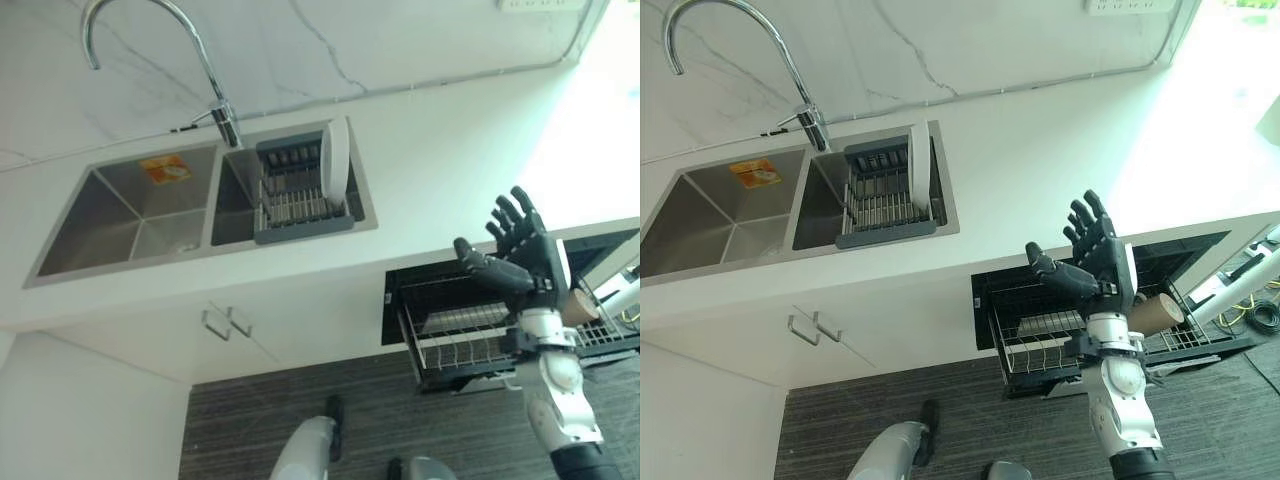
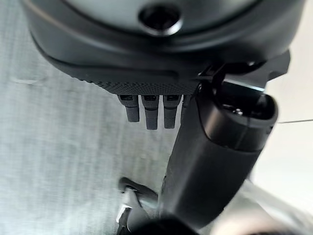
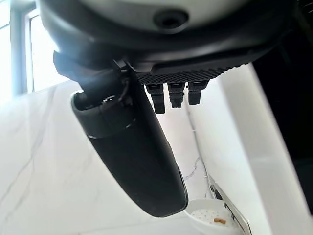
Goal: Place the dishes in the dishwasher.
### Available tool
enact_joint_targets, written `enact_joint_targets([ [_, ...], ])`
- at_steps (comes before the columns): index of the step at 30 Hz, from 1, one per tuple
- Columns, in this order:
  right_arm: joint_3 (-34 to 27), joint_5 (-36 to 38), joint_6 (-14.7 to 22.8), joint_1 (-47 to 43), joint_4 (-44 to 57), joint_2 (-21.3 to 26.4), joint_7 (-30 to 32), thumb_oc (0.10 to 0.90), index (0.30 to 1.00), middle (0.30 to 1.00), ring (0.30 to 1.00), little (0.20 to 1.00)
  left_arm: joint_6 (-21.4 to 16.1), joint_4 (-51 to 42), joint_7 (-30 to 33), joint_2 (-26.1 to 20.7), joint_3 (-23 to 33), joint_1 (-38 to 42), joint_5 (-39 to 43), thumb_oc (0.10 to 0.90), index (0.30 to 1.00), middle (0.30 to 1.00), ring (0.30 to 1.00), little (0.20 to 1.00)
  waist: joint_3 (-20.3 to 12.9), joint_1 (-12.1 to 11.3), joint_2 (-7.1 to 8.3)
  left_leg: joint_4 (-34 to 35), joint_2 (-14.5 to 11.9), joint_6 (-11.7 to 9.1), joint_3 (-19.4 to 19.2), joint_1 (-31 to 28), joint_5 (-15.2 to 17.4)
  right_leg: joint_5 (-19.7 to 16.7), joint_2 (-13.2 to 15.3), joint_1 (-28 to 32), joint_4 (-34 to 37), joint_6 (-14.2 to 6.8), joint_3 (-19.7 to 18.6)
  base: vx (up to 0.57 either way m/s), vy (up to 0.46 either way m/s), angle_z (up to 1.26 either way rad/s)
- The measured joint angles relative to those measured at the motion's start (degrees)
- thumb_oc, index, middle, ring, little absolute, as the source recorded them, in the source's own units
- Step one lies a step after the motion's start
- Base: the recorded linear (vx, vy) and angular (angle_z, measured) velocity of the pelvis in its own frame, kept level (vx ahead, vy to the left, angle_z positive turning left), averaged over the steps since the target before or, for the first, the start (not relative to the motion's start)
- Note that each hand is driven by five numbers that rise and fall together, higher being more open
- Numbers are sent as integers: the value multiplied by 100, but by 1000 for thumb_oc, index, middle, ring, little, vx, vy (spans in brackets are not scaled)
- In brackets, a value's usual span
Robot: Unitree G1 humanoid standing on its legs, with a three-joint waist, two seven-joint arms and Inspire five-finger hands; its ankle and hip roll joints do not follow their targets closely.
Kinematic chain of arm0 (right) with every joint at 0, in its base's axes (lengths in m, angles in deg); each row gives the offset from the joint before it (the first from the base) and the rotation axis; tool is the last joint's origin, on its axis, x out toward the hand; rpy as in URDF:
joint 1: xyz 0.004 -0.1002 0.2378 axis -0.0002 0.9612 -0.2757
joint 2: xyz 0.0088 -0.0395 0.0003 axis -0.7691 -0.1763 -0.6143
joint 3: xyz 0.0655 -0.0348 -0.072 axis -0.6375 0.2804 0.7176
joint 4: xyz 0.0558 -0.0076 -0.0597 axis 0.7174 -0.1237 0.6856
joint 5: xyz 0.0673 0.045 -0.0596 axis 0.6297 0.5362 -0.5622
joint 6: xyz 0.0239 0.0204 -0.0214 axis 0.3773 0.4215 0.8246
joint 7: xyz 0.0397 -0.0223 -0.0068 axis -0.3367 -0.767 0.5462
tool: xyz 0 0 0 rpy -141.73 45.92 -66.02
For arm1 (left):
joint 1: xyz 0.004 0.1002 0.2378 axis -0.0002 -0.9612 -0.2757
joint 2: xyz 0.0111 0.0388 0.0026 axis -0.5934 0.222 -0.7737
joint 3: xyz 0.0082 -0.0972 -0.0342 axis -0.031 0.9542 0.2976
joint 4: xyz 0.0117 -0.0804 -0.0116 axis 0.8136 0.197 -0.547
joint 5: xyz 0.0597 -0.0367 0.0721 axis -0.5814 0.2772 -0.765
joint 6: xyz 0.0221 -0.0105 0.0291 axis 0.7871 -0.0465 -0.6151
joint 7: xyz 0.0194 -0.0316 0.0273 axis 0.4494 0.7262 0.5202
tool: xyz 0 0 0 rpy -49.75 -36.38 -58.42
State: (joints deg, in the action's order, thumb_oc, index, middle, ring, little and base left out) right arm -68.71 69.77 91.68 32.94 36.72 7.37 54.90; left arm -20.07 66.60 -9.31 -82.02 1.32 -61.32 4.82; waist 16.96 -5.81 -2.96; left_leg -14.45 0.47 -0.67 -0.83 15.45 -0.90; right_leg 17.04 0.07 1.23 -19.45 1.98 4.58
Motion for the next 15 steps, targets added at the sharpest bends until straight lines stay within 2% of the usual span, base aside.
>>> enact_joint_targets([
  [1, 20, -61, 105, -102, 21, 0, 16, 800, 900, 900, 900, 900, 8, 71, 3, 25, 43, -26, -1, 800, 900, 900, 900, 900, -5, -101, 4, 143, 36, 74, 102, -84, 46, -50, -69, 58, 89, 10, -139, 178, 88, -84],
  [2, -9, -97, 191, -108, 177, -19, 105, 800, 900, 900, 900, 900, 41, 118, 7, 41, 196, -35, -9, 800, 900, 900, 900, 900, -21, -47, -18, 321, 116, 289, 222, -280, -130, -86, -96, 196, 260, -27, -140, 93, 40, -44],
  [3, -17, -98, 228, -86, 291, -22, 176, 800, 900, 900, 900, 900, 42, 95, 41, 15, 225, -23, -15, 800, 900, 900, 900, 900, -3, -27, 69, 386, 118, 320, 172, -399, -232, -140, -44, 323, 322, -189, 5, 34, -35, -17],
  [4, 48, -87, 234, -144, 369, -128, 178, 800, 900, 900, 900, 900, 27, 55, 56, -14, 159, 39, 17, 800, 900, 900, 900, 900, 20, -51, 73, 369, 33, 322, 151, -457, -249, -169, 21, 65, -179, -436, 263, 14, -81, -60],
  [5, 139, -85, 235, -396, 426, -236, 148, 800, 900, 900, 900, 900, -42, -6, 64, -59, 3, 58, 70, 800, 900, 900, 900, 900, 50, -157, 79, 279, -92, 324, -46, -457, -141, 83, 326, -525, -1028, -507, 684, 10, -99, -91],
  [6, 280, -86, 307, -544, 547, -288, 43, 800, 900, 900, 900, 900, -20, -60, 74, -59, 41, 201, 90, 800, 900, 900, 900, 900, 88, -185, 33, 199, -140, 390, -193, -470, -65, 145, 637, -721, -886, -448, 1069, -10, -145, -78],
  [7, 280, -86, 307, -544, 547, -288, 43, 800, 900, 900, 900, 900, -20, -60, 74, -59, 41, 201, 90, 800, 900, 900, 900, 900, 88, -185, 33, 199, -140, 390, -193, -470, -65, 145, 637, -721, -886, -448, 1069, -16, -126, -26],
  [8, 402, -102, 353, -685, 719, -214, -127, 800, 900, 900, 900, 900, -84, -161, 121, -108, 130, 391, 177, 800, 900, 900, 900, 900, 115, -206, -6, 182, -87, 412, -237, -513, 2, -94, 995, -874, -168, -475, 1169, -45, -122, 7],
  [10, 668, -125, 402, -1111, 877, -200, -163, 800, 900, 900, 900, 900, -106, -176, 146, -330, 105, 486, 279, 800, 900, 900, 900, 900, 169, -243, 78, 144, -66, 366, -288, -496, 103, -586, 1236, -1064, 149, -458, 1070, -47, -72, 4],
  [11, 777, -210, 384, -1342, 893, -239, -157, 800, 900, 900, 900, 900, -129, -175, 142, -472, 158, 501, 353, 800, 900, 900, 900, 900, 203, -284, 125, 80, -69, 336, -294, -448, 128, -742, 1247, -1067, 172, -488, 1091, 14, -70, -5],
  [12, 885, -215, 313, -1658, 915, -228, -152, 800, 900, 900, 900, 900, -135, -148, 134, -496, 147, 561, 377, 800, 900, 900, 900, 900, 255, -387, 119, 41, -96, 276, -283, -416, 172, -932, 1236, -1067, 250, -565, 1147, 89, -48, 8],
  [13, 914, -225, 154, -1956, 944, -227, -107, 800, 900, 900, 900, 900, -250, -123, 146, -457, 91, 574, 380, 800, 900, 900, 900, 900, 287, -523, 34, -146, -131, 115, -172, -380, 338, -1363, 1165, -945, 408, -649, 1216, 137, -17, 22],
  [14, 920, -275, 26, -1964, 956, -234, 49, 800, 900, 900, 900, 900, -245, -93, 116, -297, 75, 469, 375, 800, 900, 900, 900, 900, 279, -555, -2, -173, -215, -4, -34, -419, 463, -1264, 1067, -793, 445, -577, 1339, 123, -7, 28],
  [15, 918, -327, -26, -1964, 956, -226, 125, 800, 900, 900, 900, 900, -223, -64, 118, -197, 75, 428, 363, 800, 900, 900, 900, 900, 277, -574, 14, -184, -243, -36, -18, -428, 485, -1234, 1038, -781, 430, -550, 1348, 86, 2, 17],
])
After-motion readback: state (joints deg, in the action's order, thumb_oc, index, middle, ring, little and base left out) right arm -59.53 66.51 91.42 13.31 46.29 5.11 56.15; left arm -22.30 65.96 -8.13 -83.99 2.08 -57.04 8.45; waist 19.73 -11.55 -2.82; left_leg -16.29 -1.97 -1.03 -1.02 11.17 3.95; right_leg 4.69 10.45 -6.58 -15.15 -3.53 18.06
